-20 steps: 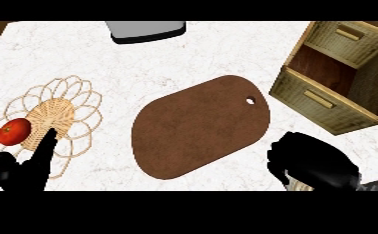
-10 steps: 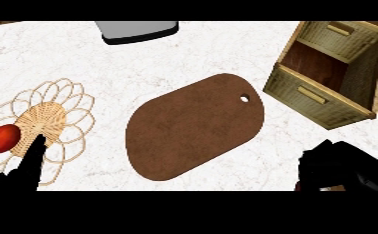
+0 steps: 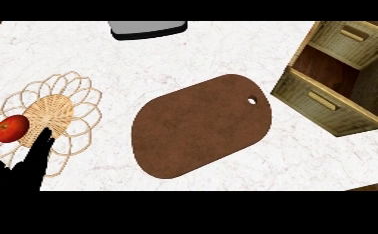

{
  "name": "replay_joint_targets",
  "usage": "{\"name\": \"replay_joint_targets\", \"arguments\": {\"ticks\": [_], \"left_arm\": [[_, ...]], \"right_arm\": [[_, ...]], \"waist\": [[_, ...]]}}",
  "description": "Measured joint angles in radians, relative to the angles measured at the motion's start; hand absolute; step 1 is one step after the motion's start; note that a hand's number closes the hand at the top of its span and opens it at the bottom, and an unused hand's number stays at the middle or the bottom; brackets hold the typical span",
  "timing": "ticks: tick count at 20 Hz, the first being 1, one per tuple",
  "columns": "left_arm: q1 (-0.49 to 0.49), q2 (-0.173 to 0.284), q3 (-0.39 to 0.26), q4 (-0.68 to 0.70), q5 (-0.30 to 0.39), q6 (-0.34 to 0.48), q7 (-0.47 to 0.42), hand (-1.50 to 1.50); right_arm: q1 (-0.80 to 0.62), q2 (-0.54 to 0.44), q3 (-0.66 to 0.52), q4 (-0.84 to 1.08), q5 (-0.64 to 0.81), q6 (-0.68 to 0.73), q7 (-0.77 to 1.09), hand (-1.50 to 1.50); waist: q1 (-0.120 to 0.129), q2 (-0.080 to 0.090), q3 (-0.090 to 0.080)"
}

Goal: Pick the cupcake from the cutting board and place it in the basket

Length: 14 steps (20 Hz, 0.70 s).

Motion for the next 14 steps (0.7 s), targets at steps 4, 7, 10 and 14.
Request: {"name": "replay_joint_targets", "arguments": {"ticks": [4,7,10,14], "left_arm": [[-0.032,-0.002,-0.016,0.009,-0.007,-0.012,0.004,0.00],[-0.065,-0.004,-0.030,0.024,-0.016,-0.019,0.017,0.00],[-0.099,-0.011,-0.045,0.042,-0.031,-0.023,0.019,0.00],[-0.149,-0.026,-0.068,0.062,-0.050,-0.025,0.038,0.00]], "right_arm": [[-0.034,-0.101,-0.176,0.079,-0.192,0.056,0.098,1.50],[-0.061,-0.196,-0.290,0.162,-0.326,0.120,0.173,1.50],[-0.087,-0.288,-0.377,0.248,-0.433,0.168,0.254,1.50],[-0.128,-0.378,-0.432,0.370,-0.487,0.225,0.308,1.50]], "waist": [[0.036,0.005,-0.002],[0.062,0.008,-0.001],[0.091,0.011,0.000],[0.134,0.017,0.001]]}}
